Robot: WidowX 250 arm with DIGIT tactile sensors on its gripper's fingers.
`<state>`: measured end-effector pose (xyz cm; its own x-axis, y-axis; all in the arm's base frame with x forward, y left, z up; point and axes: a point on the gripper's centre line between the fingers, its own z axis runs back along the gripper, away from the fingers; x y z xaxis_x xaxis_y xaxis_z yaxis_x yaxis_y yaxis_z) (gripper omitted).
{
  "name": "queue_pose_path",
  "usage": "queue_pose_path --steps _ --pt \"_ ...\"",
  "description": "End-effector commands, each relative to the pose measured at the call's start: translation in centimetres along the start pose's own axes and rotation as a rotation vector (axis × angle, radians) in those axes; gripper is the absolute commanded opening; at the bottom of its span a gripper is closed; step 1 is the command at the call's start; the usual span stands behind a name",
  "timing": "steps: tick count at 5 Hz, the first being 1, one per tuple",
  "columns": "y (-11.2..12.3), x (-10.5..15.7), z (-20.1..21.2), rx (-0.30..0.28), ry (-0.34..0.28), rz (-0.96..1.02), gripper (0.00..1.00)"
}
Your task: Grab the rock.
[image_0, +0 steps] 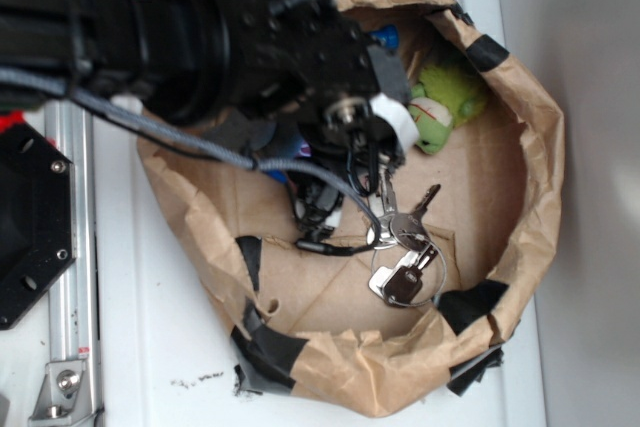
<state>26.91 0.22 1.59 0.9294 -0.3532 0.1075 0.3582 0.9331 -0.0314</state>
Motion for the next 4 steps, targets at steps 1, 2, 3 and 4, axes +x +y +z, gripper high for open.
queue_pose_path --steps 1,2,3,4 --pt "-0.7 2.1 1.3 0.03 -0.024 -0.004 0.0" --pt "-0.7 2.4 6.3 0.055 -0.055 0.005 0.0" --pt "-1.2 2.6 11.4 0.044 -0.108 0.043 0.0" --pt "-1.9 3.0 16.3 0.039 -0.051 0.159 0.0"
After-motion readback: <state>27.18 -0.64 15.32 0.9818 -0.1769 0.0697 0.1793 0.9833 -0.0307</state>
